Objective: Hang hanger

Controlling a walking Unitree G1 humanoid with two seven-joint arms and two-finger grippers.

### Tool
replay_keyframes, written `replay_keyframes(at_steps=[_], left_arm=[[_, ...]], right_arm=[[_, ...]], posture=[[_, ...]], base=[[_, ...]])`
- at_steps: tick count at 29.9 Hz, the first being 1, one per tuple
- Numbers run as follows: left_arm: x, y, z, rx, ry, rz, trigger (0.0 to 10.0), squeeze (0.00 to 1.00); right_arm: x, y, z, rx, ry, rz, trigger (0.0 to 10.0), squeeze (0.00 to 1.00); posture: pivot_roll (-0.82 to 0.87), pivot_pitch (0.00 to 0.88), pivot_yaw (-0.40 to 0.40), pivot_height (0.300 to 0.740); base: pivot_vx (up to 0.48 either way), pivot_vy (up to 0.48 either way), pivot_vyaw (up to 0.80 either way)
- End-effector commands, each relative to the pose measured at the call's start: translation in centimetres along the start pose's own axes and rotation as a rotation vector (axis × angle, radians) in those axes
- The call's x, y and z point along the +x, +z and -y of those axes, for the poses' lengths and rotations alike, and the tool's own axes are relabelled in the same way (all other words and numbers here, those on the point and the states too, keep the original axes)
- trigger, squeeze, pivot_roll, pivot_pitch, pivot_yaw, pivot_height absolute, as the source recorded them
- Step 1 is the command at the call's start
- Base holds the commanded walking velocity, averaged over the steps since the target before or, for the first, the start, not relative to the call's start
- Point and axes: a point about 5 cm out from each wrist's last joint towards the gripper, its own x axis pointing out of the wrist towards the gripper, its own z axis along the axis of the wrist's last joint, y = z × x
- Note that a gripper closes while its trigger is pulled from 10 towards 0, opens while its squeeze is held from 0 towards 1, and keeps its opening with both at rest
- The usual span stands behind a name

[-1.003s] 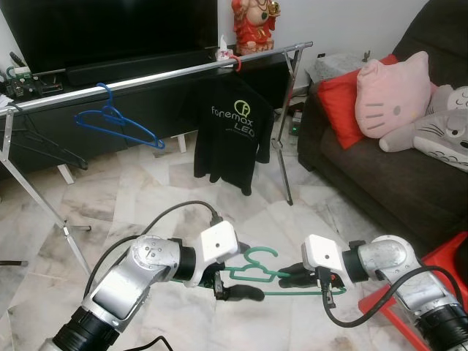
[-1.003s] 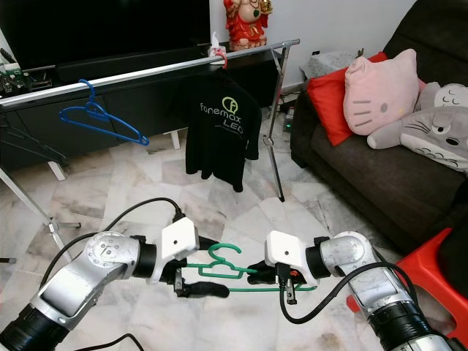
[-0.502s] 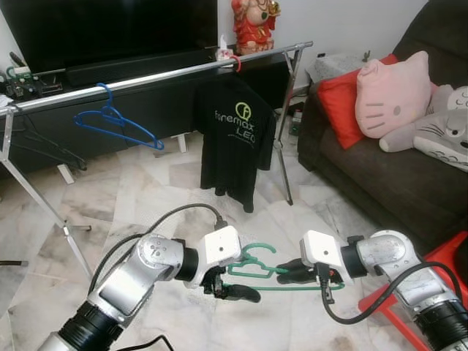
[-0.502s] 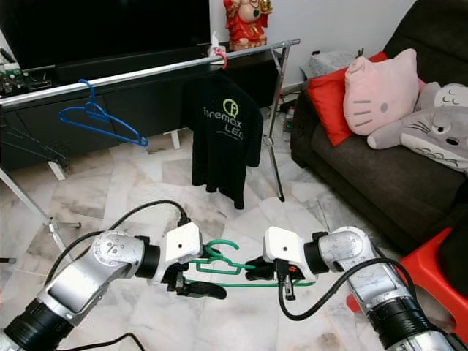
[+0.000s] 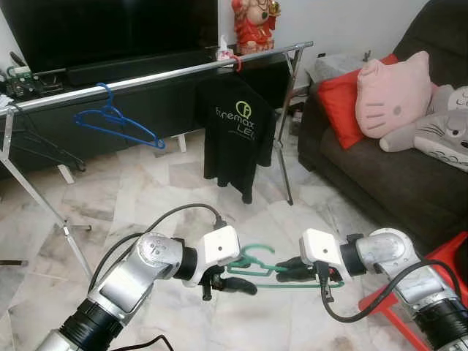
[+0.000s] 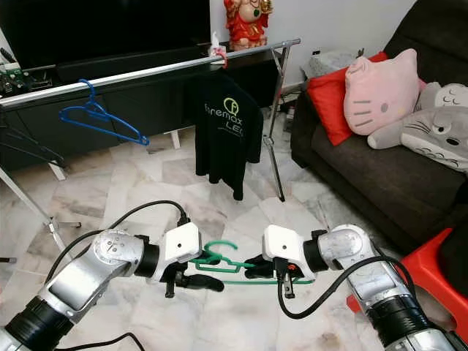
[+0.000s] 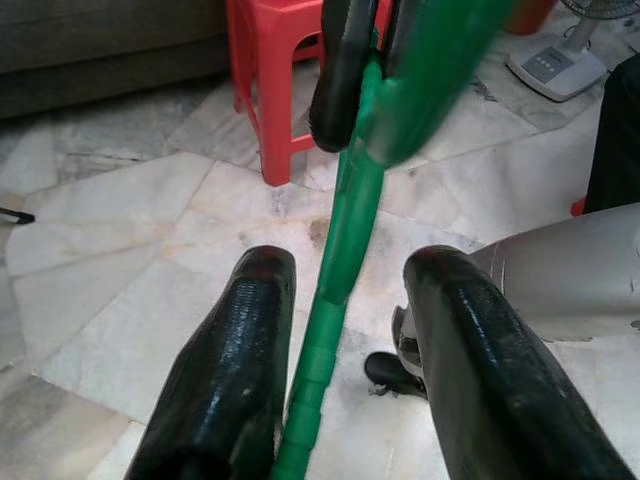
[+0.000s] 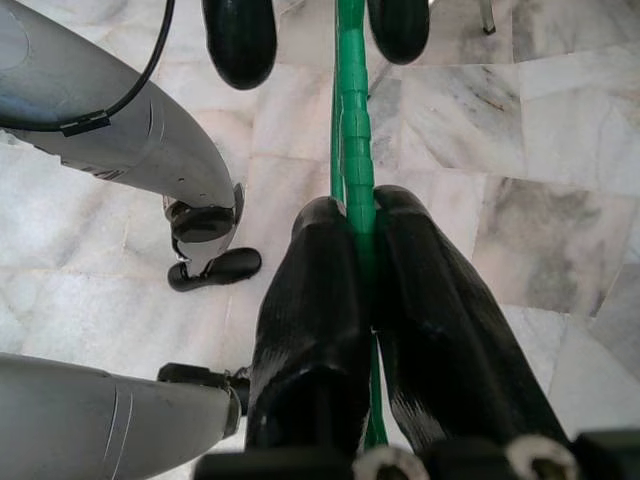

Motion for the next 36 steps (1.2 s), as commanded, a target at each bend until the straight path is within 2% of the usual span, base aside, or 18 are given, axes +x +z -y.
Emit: replay_keyframes(at_steps=[1, 23, 24, 25, 26, 33, 36], left_arm=[[-0.2, 0.2, -0.2, 0.028, 0.004, -0.008, 0.0, 0.00], [-1.1, -0.3, -1.0, 0.018, 0.049, -0.022, 0.0, 0.00], [-1.1, -0.3, -1.0, 0.018, 0.049, -0.022, 0.0, 0.00], [-1.1, -0.3, -1.0, 0.018, 0.049, -0.022, 0.0, 0.00], [-1.2, -0.3, -1.0, 0.017, 0.050, -0.022, 0.0, 0.00], [-1.2, -0.5, -1.0, 0.014, 0.049, -0.026, 0.0, 0.00], [-1.2, -1.0, -1.2, 0.044, 0.072, -0.073, 0.0, 0.00]], right_arm=[[-0.1, 0.5, 0.2, -0.012, -0.007, 0.012, 10.0, 0.00], [0.0, 0.2, 0.1, 0.018, -0.013, 0.021, 10.0, 0.01], [0.0, 0.2, 0.0, 0.023, -0.010, 0.023, 10.0, 0.15], [0.0, 0.2, 0.0, 0.023, -0.010, 0.023, 10.0, 0.15], [0.0, 0.1, -0.1, 0.043, -0.001, 0.026, 10.0, 1.00], [-0.1, 0.0, -0.3, 0.048, 0.005, 0.029, 10.0, 1.00], [-0.1, -0.2, -0.3, 0.052, 0.006, 0.025, 10.0, 1.00]], posture=[[-0.03, 0.000, -0.035, 0.716], [-0.03, 0.000, -0.038, 0.716], [-0.03, 0.000, -0.038, 0.716], [-0.03, 0.000, -0.038, 0.716], [-0.03, 0.000, -0.038, 0.716], [-0.03, 0.000, -0.038, 0.716], [-0.03, 0.000, -0.038, 0.716]], base=[[0.000, 0.000, 0.00], [0.000, 0.000, 0.00], [0.000, 0.000, 0.00], [0.000, 0.000, 0.00], [0.000, 0.000, 0.00], [0.000, 0.000, 0.00], [0.000, 0.000, 0.00]])
